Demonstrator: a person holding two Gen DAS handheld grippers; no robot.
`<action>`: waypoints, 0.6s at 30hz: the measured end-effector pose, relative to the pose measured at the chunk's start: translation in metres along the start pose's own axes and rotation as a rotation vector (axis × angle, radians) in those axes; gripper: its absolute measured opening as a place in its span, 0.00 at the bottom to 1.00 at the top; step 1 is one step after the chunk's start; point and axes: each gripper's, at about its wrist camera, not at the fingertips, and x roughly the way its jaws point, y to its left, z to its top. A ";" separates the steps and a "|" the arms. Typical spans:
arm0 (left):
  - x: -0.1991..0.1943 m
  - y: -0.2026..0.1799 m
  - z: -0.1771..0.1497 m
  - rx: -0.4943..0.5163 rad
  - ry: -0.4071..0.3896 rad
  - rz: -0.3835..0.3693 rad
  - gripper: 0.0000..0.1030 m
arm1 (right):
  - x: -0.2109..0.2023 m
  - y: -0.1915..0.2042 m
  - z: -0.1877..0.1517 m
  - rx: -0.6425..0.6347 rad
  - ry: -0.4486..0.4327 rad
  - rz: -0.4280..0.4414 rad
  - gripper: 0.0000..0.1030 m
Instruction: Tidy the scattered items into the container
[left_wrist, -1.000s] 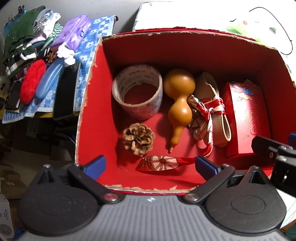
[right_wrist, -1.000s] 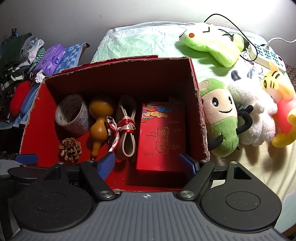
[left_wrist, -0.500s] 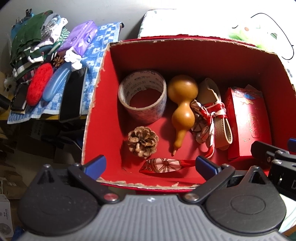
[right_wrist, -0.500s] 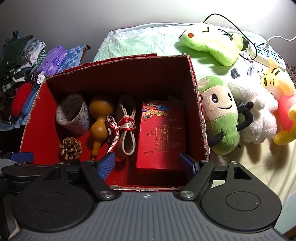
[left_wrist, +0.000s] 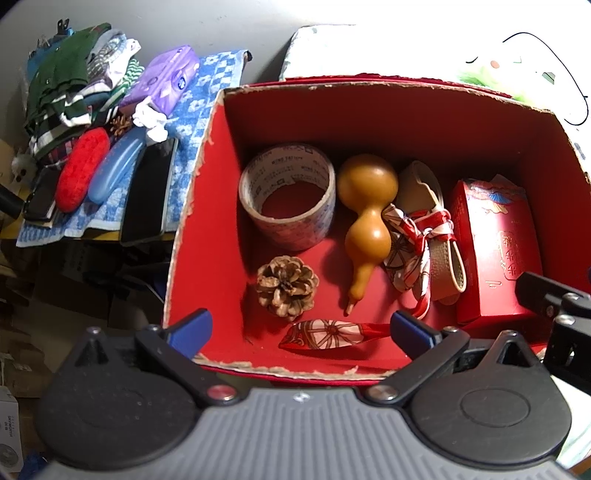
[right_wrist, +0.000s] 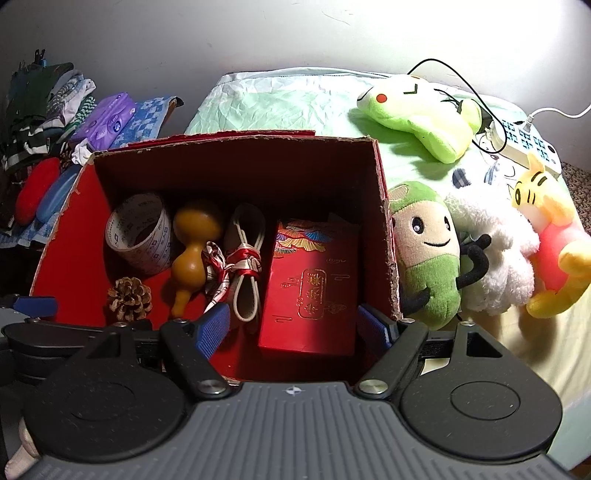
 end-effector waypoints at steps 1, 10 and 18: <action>0.000 0.000 0.000 -0.003 -0.001 -0.002 0.99 | 0.000 -0.001 0.000 -0.001 0.000 0.001 0.76; 0.001 -0.003 0.001 -0.008 -0.004 0.015 0.99 | 0.000 -0.003 -0.001 -0.006 0.000 0.006 0.76; 0.002 -0.006 0.001 -0.008 0.000 0.035 0.99 | 0.001 -0.005 -0.004 -0.007 0.006 0.004 0.76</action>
